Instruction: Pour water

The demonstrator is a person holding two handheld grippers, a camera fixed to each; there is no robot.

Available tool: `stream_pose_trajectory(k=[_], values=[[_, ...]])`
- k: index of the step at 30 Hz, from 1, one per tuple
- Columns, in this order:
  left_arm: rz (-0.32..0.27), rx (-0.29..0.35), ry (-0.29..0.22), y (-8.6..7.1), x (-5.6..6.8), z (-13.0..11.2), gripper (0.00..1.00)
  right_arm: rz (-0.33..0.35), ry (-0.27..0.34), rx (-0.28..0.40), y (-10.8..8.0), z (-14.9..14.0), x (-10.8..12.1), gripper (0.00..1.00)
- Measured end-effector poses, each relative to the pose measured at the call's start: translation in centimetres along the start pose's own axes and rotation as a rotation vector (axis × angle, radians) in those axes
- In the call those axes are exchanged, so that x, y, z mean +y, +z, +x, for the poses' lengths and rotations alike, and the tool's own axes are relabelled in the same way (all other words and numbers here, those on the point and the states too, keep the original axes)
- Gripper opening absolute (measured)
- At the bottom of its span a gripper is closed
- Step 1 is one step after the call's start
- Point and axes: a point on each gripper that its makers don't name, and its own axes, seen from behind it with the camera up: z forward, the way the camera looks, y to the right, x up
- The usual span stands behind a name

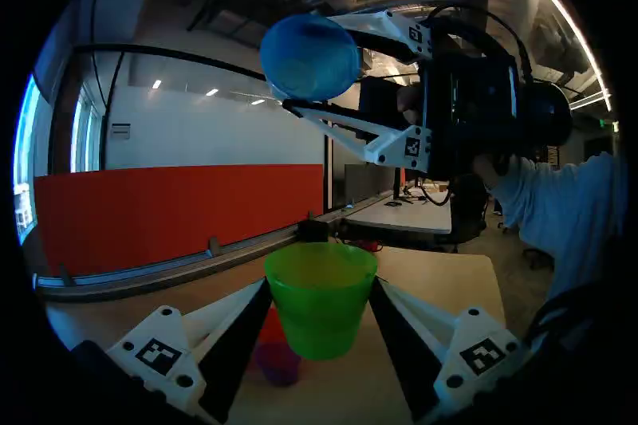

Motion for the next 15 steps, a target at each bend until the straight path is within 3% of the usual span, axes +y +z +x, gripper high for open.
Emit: stream_pose_trajectory(k=[6, 9, 15], values=[[0.003, 0.003, 0.002, -0.1, -0.1, 0.2, 0.85, -0.007, 0.103, -0.014, -0.2, -1.0, -0.2, 0.88], [0.004, 0.004, 0.004, -0.2, -0.1, 0.3, 0.84, -0.006, 0.201, -0.022, -0.4, -1.5, -0.7, 0.88], [0.008, 0.002, 0.012, -0.2, -0.1, 0.4, 0.85, 0.008, 0.456, -0.031, -1.0, -2.1, -1.9, 0.88]])
